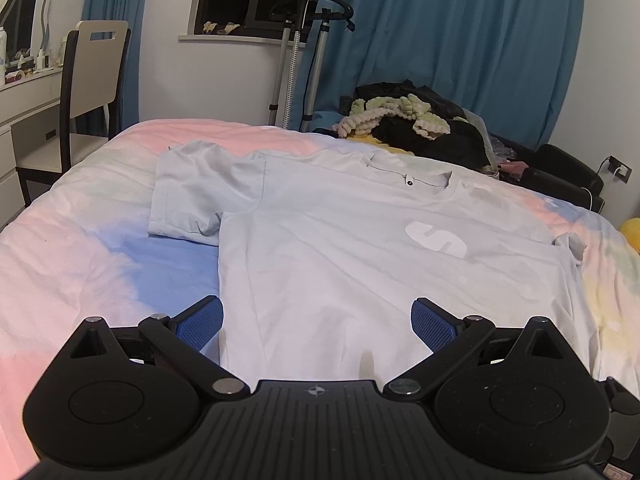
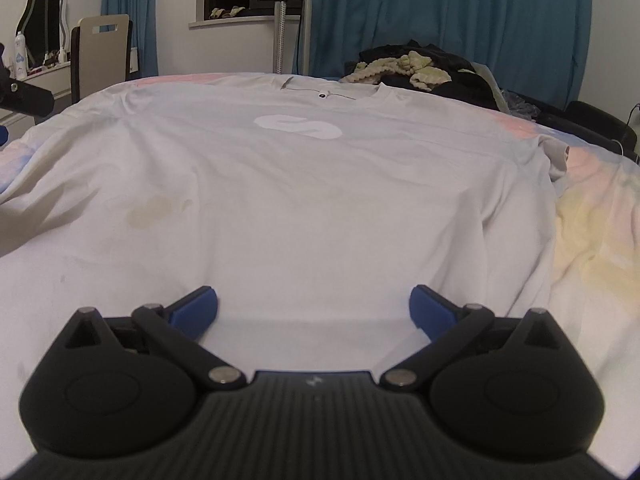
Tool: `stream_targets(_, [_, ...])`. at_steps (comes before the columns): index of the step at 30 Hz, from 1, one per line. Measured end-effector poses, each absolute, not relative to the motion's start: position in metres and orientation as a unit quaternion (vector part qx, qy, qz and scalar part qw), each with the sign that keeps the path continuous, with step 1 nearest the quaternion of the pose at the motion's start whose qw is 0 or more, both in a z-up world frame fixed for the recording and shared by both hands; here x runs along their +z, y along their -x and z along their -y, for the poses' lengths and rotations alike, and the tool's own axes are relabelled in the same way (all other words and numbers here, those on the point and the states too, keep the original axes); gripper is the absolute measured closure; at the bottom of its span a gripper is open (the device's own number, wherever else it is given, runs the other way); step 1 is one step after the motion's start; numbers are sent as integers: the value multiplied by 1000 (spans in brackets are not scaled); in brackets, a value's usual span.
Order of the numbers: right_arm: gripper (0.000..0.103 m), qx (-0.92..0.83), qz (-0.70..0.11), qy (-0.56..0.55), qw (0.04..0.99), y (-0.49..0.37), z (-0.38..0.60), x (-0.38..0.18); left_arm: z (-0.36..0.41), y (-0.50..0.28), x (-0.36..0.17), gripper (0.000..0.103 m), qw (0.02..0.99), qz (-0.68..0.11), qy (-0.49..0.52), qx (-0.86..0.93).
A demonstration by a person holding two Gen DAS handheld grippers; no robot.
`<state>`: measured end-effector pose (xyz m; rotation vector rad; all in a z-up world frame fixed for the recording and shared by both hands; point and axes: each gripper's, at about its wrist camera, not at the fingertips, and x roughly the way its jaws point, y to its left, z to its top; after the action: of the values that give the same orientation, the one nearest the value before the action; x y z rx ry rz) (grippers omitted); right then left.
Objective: Fold clothes
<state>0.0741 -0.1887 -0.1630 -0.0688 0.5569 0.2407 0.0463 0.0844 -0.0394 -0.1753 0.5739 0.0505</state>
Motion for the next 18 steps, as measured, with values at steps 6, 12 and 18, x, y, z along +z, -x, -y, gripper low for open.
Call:
stream_targets(6, [0,122,-271,25,954,-76,190,-167,-85,-46,-35,2,957,-274,92,26])
stream_targets(12, [0,121,-271,26,955,-77,188,-167,-86,-44,-31,2,959,-265,100,17])
stream_targets(18, [0,121,-270,26,955,-77,189,-168,-83,-50,-34,2,955,-275,107,5])
